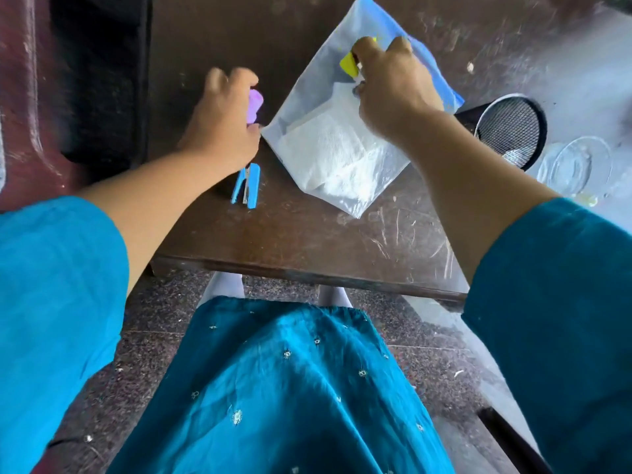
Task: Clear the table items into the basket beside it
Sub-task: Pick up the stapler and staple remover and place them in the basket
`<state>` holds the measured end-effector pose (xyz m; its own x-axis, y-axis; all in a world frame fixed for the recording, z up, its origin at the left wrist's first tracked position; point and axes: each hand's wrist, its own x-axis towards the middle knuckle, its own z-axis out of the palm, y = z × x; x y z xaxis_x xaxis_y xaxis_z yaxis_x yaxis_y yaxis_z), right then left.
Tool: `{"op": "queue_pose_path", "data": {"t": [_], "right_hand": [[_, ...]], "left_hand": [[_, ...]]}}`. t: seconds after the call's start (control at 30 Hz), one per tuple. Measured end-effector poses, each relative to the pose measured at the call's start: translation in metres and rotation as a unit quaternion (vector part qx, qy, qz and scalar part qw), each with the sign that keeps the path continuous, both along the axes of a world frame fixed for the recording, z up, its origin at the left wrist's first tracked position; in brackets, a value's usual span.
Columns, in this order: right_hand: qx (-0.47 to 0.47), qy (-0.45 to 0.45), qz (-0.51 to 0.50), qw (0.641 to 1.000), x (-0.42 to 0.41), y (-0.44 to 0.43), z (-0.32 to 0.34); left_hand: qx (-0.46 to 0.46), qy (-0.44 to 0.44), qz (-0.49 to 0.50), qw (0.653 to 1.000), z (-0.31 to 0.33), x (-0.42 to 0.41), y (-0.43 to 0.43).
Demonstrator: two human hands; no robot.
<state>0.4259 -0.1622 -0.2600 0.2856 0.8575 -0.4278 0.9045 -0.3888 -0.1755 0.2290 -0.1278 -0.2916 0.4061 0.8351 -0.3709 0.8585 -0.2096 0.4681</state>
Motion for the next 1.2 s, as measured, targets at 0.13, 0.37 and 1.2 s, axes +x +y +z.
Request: {"op": "queue_pose_path", "data": {"t": [0.13,0.37,1.2], "right_hand": [[-0.017,0.0,-0.01,1.0,0.001,-0.009,-0.01],[-0.002,0.01,-0.019,1.0,0.008,-0.007,-0.008],[0.209,0.246,0.066,0.944,-0.123,0.118,0.094]], "left_hand": [[0.093,0.018,-0.003,0.996,0.009,-0.009,-0.014],[0.067,0.074,-0.072,0.992,0.003,-0.031,-0.074],[0.175,-0.338,0.402,0.833,0.101,-0.058,0.075]]}}
